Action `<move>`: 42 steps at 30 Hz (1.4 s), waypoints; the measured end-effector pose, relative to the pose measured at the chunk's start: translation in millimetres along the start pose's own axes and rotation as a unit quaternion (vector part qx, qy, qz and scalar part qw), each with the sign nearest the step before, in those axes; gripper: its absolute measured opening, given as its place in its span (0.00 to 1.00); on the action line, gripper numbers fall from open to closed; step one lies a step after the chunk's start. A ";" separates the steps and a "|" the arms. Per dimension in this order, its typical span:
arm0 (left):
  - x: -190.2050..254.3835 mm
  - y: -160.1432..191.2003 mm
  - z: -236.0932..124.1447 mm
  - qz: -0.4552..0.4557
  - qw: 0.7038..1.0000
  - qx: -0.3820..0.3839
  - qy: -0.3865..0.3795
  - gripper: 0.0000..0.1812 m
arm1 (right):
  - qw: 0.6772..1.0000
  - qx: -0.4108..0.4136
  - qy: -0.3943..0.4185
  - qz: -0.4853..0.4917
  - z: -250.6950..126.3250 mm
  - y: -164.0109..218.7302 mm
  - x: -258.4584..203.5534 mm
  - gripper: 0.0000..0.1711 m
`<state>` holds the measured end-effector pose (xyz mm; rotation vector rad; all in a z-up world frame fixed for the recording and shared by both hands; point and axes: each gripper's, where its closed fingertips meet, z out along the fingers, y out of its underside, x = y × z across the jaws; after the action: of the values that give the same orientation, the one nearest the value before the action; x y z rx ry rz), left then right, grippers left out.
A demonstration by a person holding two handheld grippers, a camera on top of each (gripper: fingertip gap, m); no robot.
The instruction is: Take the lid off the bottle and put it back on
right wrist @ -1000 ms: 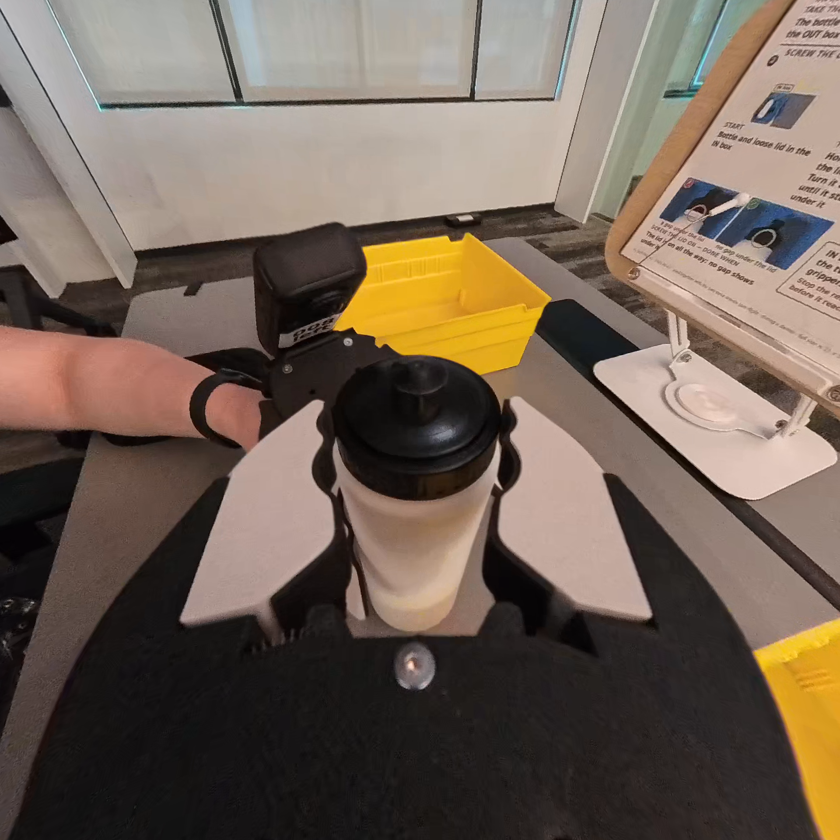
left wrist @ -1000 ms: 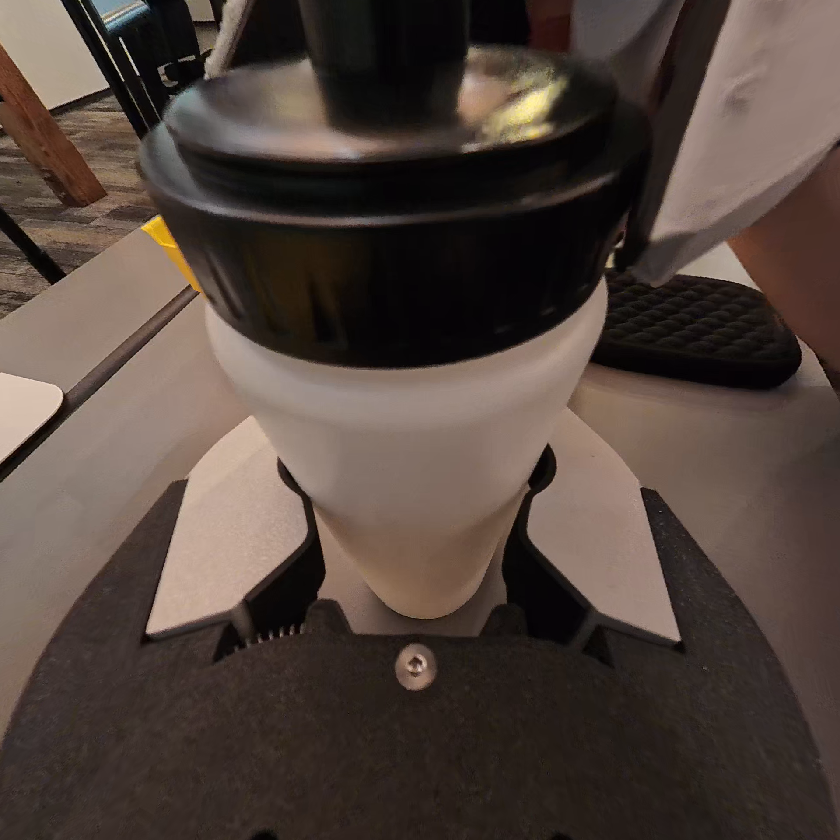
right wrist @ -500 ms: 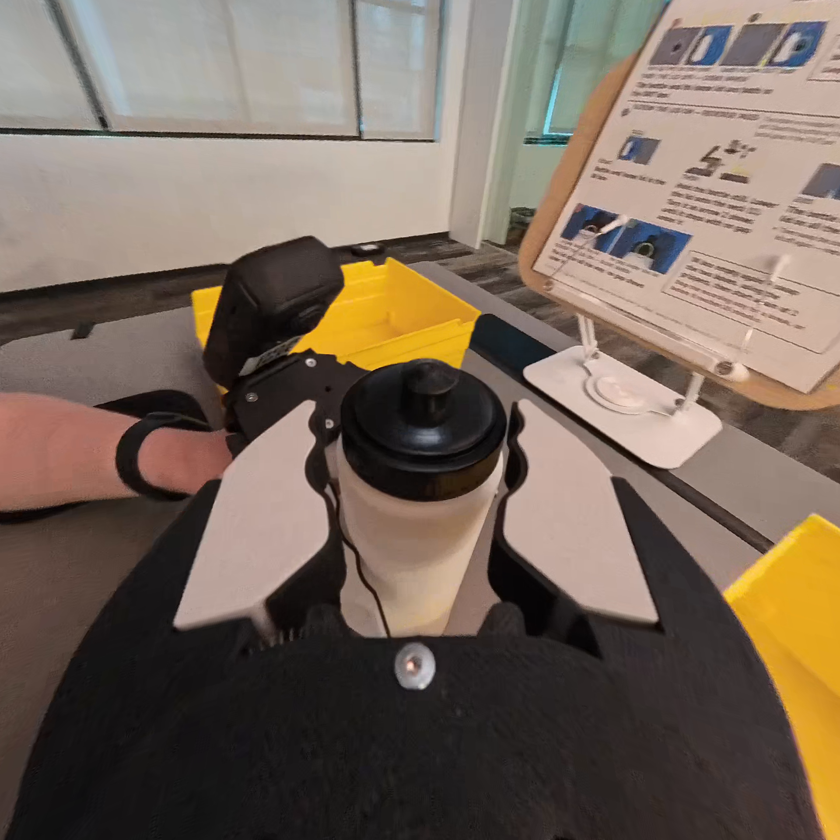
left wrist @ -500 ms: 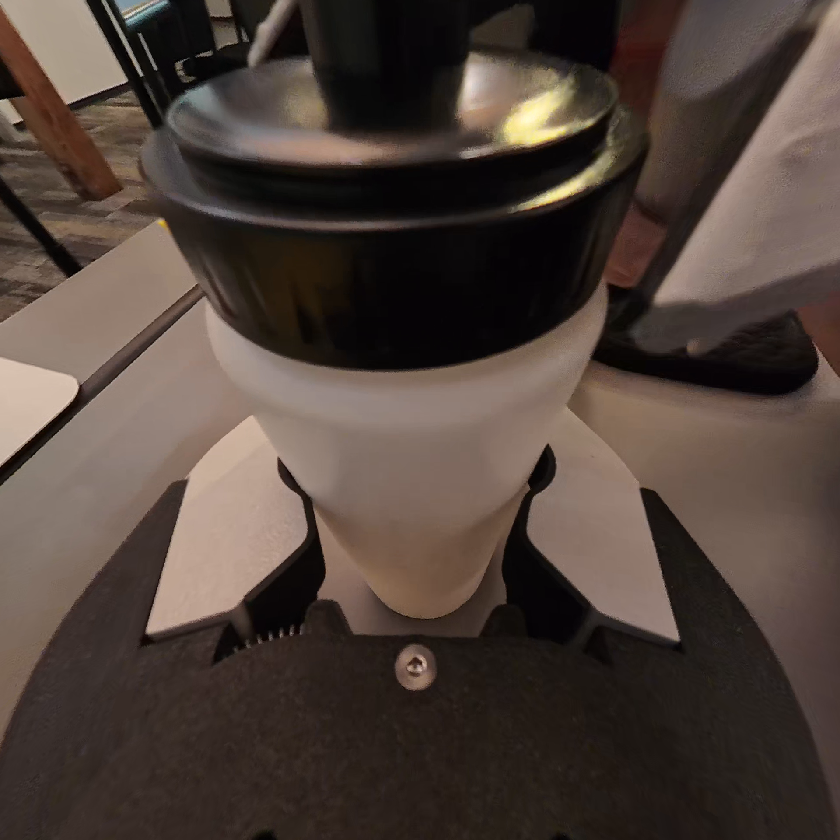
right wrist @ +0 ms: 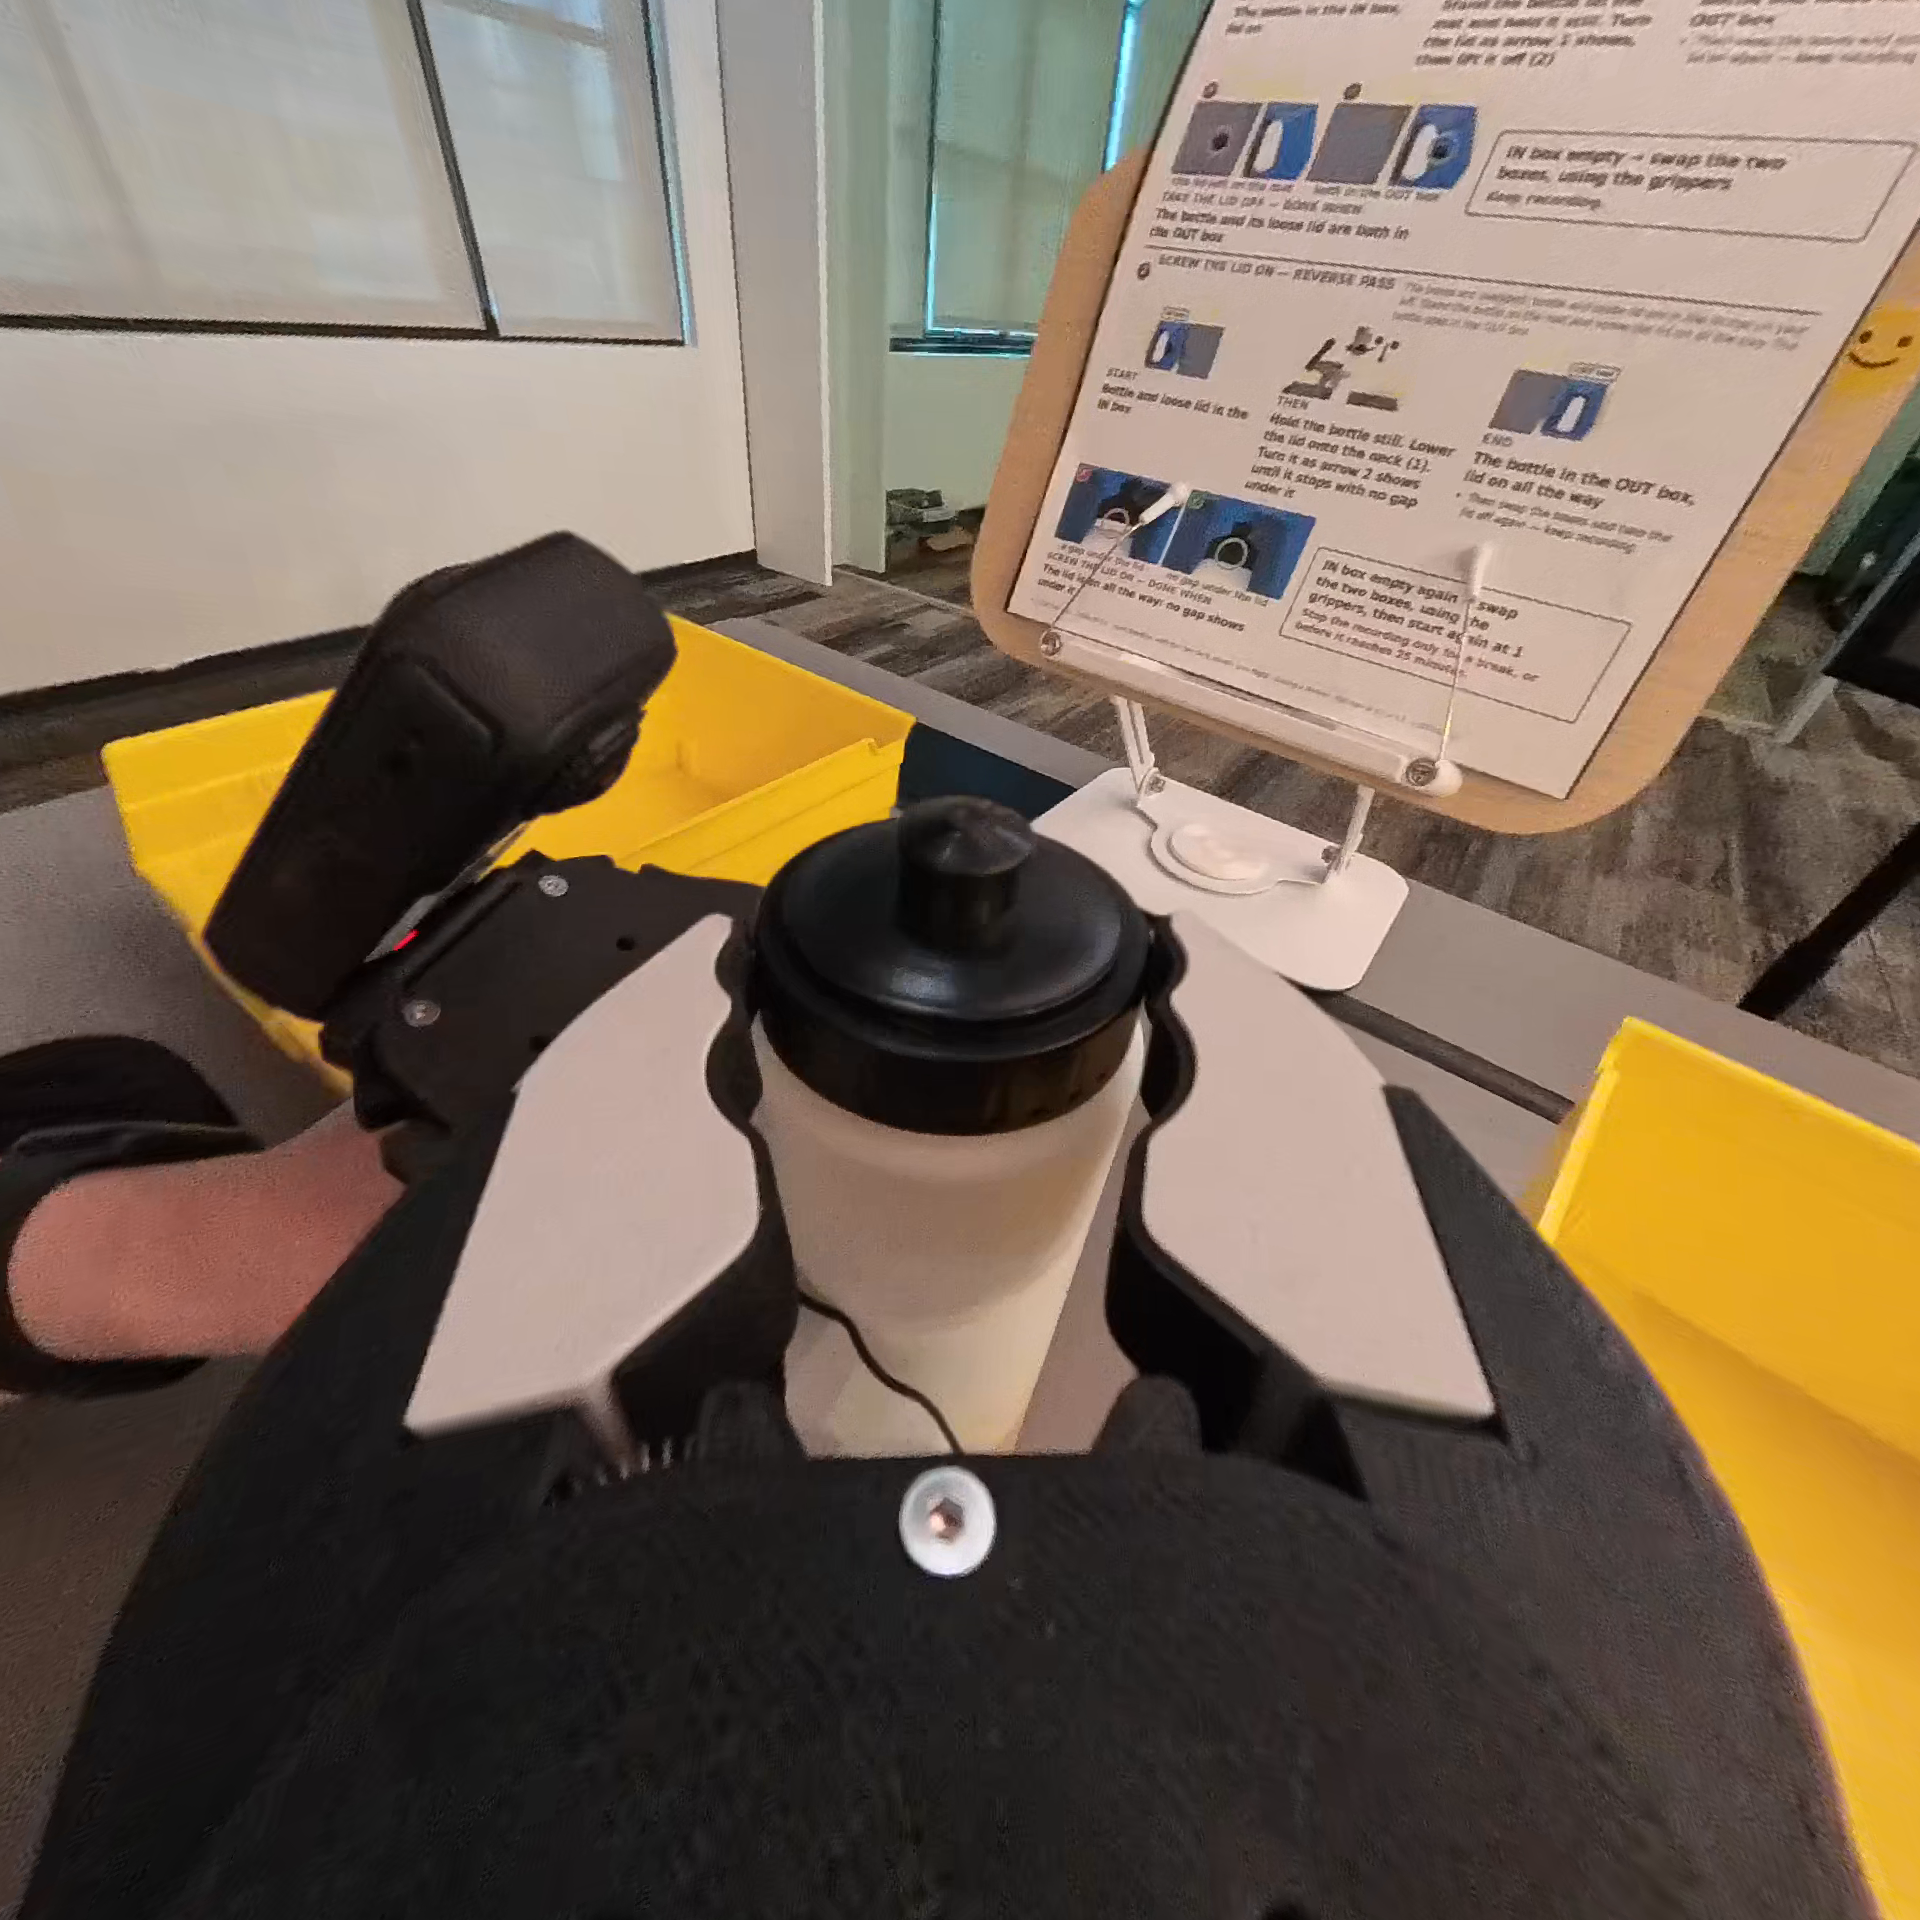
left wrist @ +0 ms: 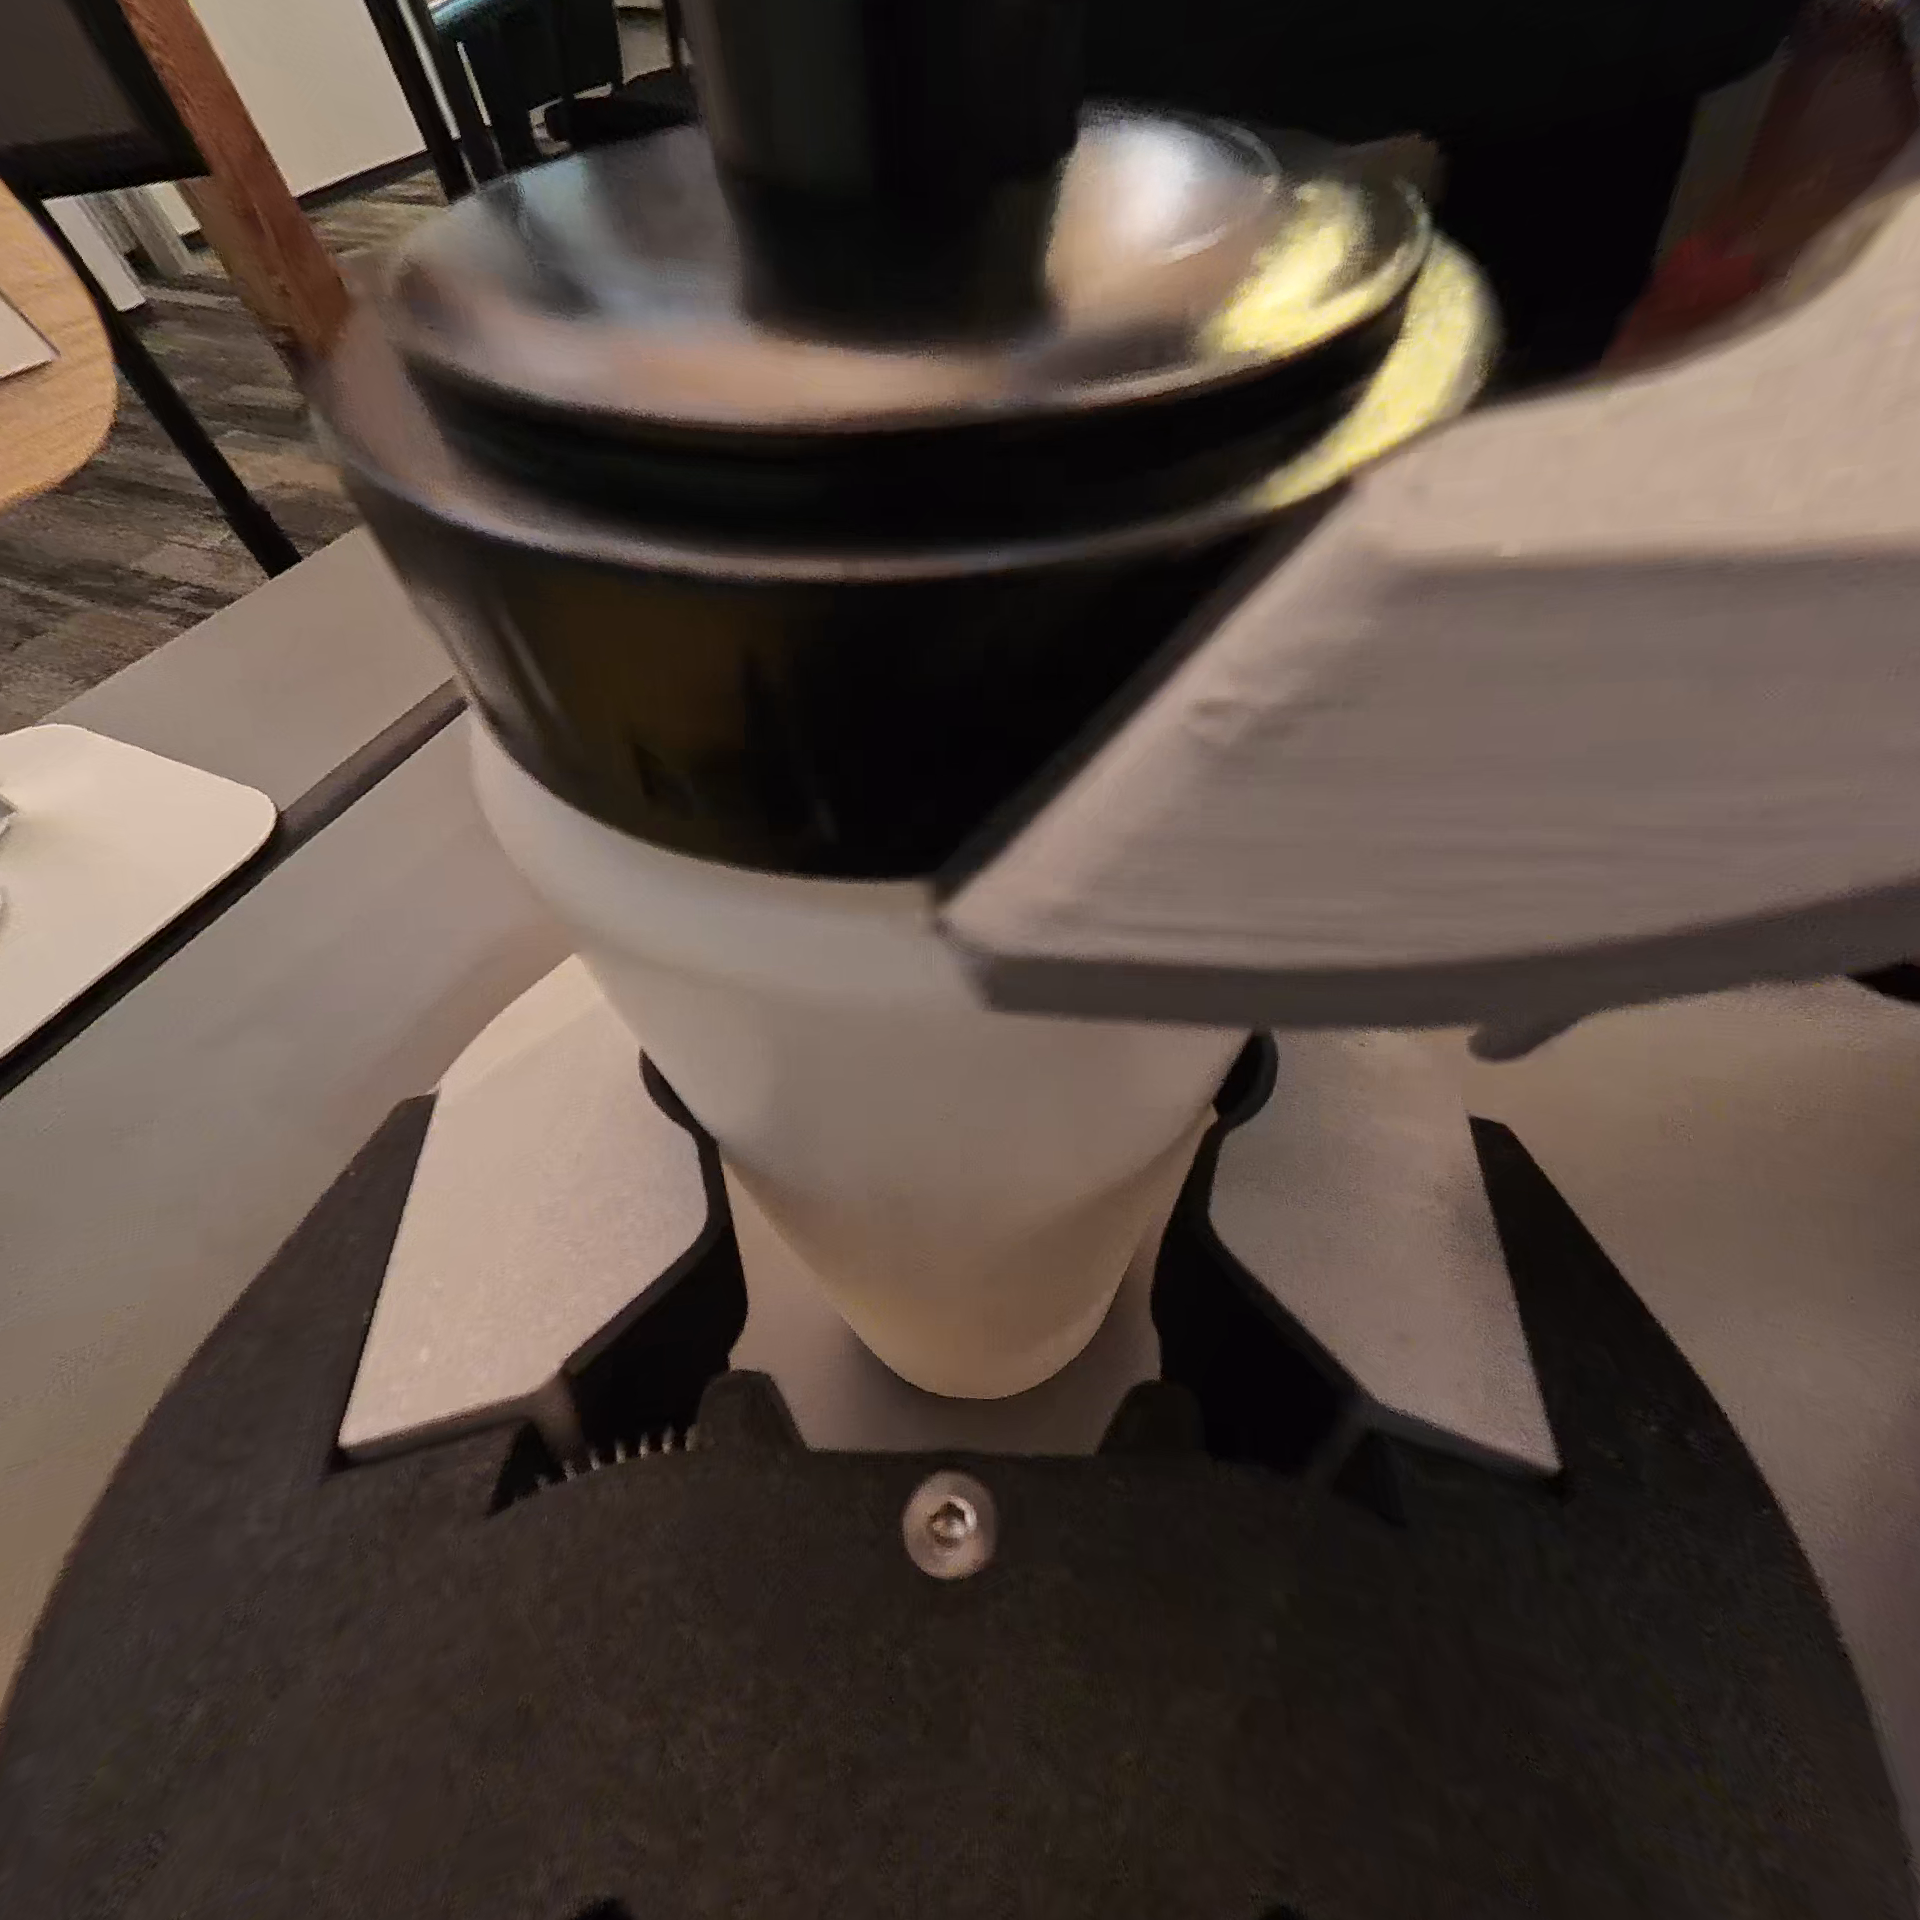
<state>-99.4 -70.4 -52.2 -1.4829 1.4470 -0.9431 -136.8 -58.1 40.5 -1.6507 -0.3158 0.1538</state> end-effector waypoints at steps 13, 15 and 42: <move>4.7 -1.0 1.8 0.000 1.000 0.003 0.021 0.55 | 0.981 -0.018 -0.191 0.025 -0.9 3.7 -5.1 0.43; 0.2 -0.2 1.6 -0.005 1.000 -0.003 -0.004 0.55 | 0.994 -0.011 -0.106 0.040 2.5 3.3 -1.1 0.43; 16.7 -1.0 2.1 0.016 0.999 -0.002 0.050 0.55 | 0.993 0.036 -0.104 0.034 -10.5 -4.0 -2.5 0.43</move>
<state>-96.2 -87.0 -52.7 -1.4280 1.5403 -1.0073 -136.6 -68.5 45.4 -1.5763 -0.4069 0.3859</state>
